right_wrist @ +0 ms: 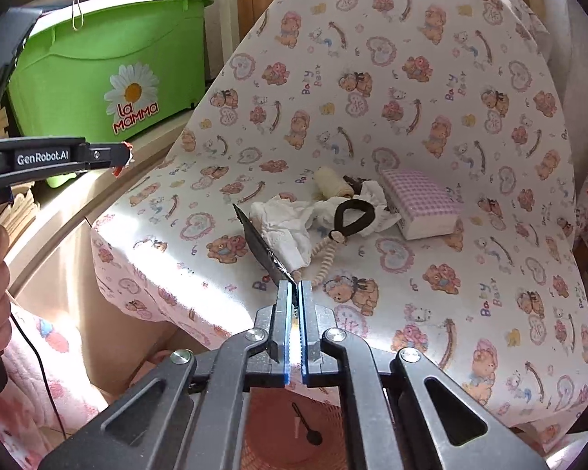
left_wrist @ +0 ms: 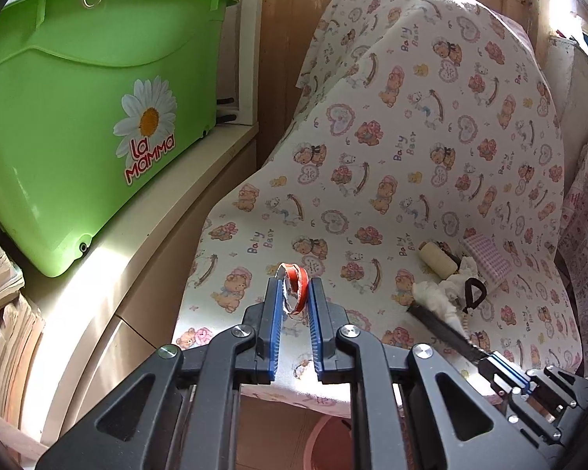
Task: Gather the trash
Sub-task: 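Grasp the black comb with the right tool while the left tool holds the red clip, then carry both items over the pink wastebasket and open both tools to drop them, then raise both open tools back over the remaining items on the chair, then lower the left tool onto the beige beaded cord and close on it, then lift the beaded cord with the left tool while the right tool grasps the white tissue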
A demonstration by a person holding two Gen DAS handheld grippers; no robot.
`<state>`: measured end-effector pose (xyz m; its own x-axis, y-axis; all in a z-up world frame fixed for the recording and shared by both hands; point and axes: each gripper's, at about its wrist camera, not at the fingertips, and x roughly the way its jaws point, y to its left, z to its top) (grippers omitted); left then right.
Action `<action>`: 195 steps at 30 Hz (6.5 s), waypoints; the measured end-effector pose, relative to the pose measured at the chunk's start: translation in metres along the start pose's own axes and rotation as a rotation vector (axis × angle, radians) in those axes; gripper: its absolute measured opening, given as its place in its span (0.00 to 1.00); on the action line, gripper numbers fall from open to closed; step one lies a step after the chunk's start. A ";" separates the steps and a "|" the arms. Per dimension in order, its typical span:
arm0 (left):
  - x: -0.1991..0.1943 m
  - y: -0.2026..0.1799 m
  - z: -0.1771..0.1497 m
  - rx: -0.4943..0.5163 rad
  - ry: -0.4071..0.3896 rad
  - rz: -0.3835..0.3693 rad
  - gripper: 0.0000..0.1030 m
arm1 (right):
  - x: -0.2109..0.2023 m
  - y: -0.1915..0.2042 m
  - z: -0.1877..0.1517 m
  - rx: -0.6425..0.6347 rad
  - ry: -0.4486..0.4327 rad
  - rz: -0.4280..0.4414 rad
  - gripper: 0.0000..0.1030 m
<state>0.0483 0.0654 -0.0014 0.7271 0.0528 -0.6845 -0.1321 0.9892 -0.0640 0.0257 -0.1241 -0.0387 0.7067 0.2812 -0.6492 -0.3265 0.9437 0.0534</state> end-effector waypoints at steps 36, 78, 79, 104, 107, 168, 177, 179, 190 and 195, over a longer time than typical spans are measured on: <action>-0.034 -0.058 -0.061 0.082 0.146 -0.173 0.12 | -0.103 -0.026 -0.030 0.079 -0.009 0.081 0.02; 0.093 -0.086 -0.164 0.098 0.724 -0.118 0.54 | 0.098 -0.031 -0.167 0.194 0.732 -0.041 0.06; 0.090 -0.086 -0.162 0.103 0.713 -0.110 0.56 | 0.097 -0.030 -0.166 0.193 0.733 -0.041 0.10; -0.021 -0.061 -0.063 0.146 0.084 0.005 0.89 | 0.026 -0.033 -0.093 0.090 0.371 -0.135 0.75; -0.032 -0.054 -0.058 0.123 0.014 0.005 0.94 | 0.013 -0.028 -0.084 0.056 0.285 -0.132 0.85; 0.020 -0.120 -0.038 0.289 0.021 -0.218 0.72 | -0.022 -0.094 0.037 0.003 -0.005 -0.054 0.82; 0.046 -0.138 -0.059 0.294 0.114 -0.229 0.43 | -0.012 -0.098 0.039 0.078 0.016 0.003 0.75; 0.046 -0.136 -0.058 0.275 0.108 -0.242 0.34 | -0.012 -0.099 0.040 0.088 0.014 0.001 0.74; 0.026 -0.112 -0.049 0.161 0.114 -0.285 0.05 | -0.013 -0.105 0.043 0.153 -0.015 -0.022 0.72; -0.008 -0.108 -0.044 0.174 0.044 -0.282 0.04 | -0.013 -0.105 0.042 0.167 -0.023 -0.023 0.72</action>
<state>0.0269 -0.0475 -0.0205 0.6885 -0.2282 -0.6884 0.1898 0.9728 -0.1326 0.0764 -0.2193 -0.0040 0.7275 0.2612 -0.6344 -0.2027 0.9652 0.1650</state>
